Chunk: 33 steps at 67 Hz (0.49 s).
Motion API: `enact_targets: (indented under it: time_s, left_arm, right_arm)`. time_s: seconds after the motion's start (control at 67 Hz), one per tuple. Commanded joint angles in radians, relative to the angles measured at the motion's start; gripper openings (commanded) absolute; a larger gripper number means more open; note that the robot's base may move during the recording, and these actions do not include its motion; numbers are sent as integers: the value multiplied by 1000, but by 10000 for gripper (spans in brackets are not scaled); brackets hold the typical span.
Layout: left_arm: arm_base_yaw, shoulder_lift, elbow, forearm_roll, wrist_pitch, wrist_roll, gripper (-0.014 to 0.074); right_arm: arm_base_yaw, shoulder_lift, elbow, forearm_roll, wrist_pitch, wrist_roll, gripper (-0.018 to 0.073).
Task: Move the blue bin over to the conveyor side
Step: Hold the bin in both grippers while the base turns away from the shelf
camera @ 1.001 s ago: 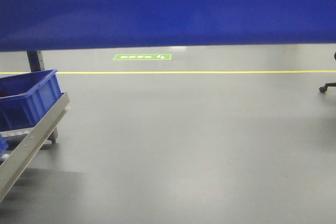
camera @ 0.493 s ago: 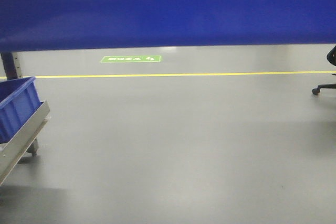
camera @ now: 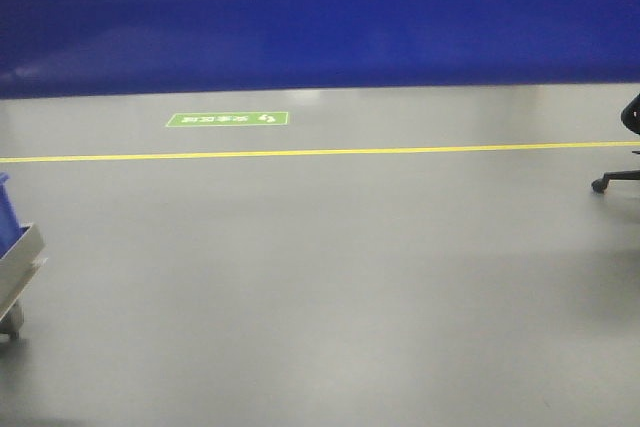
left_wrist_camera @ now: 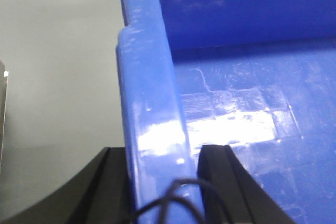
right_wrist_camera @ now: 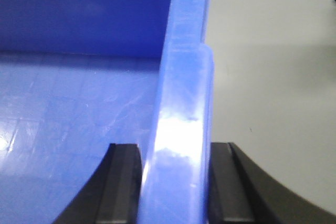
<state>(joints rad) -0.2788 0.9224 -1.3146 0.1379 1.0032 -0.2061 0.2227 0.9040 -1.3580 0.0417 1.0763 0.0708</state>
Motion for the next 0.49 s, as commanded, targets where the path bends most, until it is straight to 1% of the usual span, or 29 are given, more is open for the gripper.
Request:
enact_targets:
  time_s: [0.0, 0.478]
  left_arm:
    - [-4, -19, -17, 30, -109, 19, -9]
    - [-4, -19, -17, 30, -109, 19, -9]
  right_arm:
    - [-2, -19, -27, -31, -127, -27, -78]
    - [-2, -17, -27, -31, -128, -27, -78]
